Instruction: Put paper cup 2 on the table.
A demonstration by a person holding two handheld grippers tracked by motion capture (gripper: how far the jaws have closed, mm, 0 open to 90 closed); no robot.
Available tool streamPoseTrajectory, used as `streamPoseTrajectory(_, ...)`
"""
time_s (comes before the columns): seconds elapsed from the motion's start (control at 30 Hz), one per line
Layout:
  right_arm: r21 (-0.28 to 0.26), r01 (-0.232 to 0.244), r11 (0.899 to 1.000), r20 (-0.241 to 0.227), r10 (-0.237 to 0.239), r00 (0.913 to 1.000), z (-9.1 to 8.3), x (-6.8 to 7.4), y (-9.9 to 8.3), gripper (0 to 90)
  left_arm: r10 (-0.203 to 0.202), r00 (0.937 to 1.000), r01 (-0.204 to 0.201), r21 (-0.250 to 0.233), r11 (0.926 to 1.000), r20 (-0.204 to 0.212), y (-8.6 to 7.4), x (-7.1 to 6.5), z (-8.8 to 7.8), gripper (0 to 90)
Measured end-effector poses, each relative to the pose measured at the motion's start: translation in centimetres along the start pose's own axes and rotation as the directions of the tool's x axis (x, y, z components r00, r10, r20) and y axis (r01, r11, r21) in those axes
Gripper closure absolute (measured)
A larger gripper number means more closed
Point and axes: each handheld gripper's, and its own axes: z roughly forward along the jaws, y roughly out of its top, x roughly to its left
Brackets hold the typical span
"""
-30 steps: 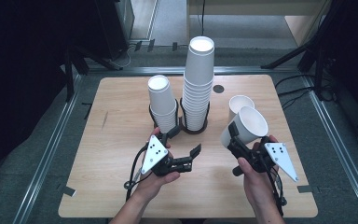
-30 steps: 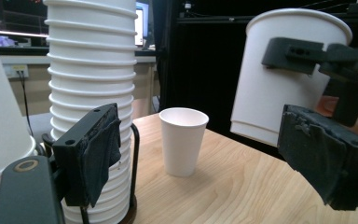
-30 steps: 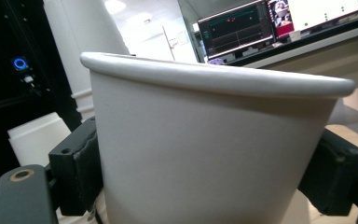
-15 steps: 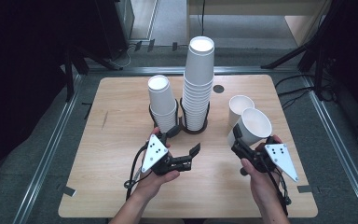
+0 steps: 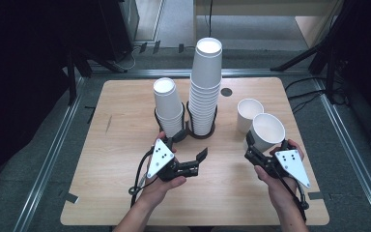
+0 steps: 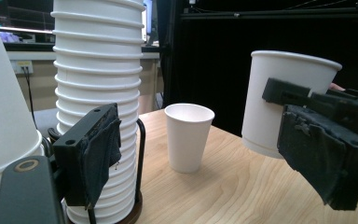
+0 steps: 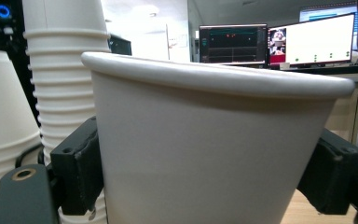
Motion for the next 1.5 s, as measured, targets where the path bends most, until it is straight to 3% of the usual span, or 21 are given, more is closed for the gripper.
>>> streamPoseTrajectory(0.13,0.004,0.031,1.0,0.0,-0.031,0.9995,0.2,-0.6,-0.9,15.3,0.002,1.0,-0.002,0.004,1.0,-0.001,0.0,0.0,0.0,13.6)
streamPoseTrajectory(0.33,0.037,0.041,0.998,0.001,-0.041,0.9992,0.6,-1.3,-2.2,15.3,-0.001,1.0,0.001,0.004,1.0,-0.001,-0.1,0.1,0.0,13.5)
streamPoseTrajectory(0.8,0.093,0.104,0.99,-0.012,-0.103,0.9946,1.4,-1.5,-3.9,15.1,-0.005,1.0,0.005,0.008,1.0,-0.008,-0.1,0.3,0.1,13.6)
streamPoseTrajectory(1.07,0.125,0.113,0.986,-0.005,-0.114,0.9935,1.8,-1.7,-4.5,15.1,-0.004,1.0,0.004,0.015,0.9999,-0.007,-0.2,0.3,0.1,13.6)
streamPoseTrajectory(1.5,0.176,0.144,0.974,-0.082,-0.131,0.988,3.2,-0.7,-5.4,15.6,-0.008,0.9997,0.008,0.011,0.9999,-0.021,-0.1,0.7,0.0,13.7)
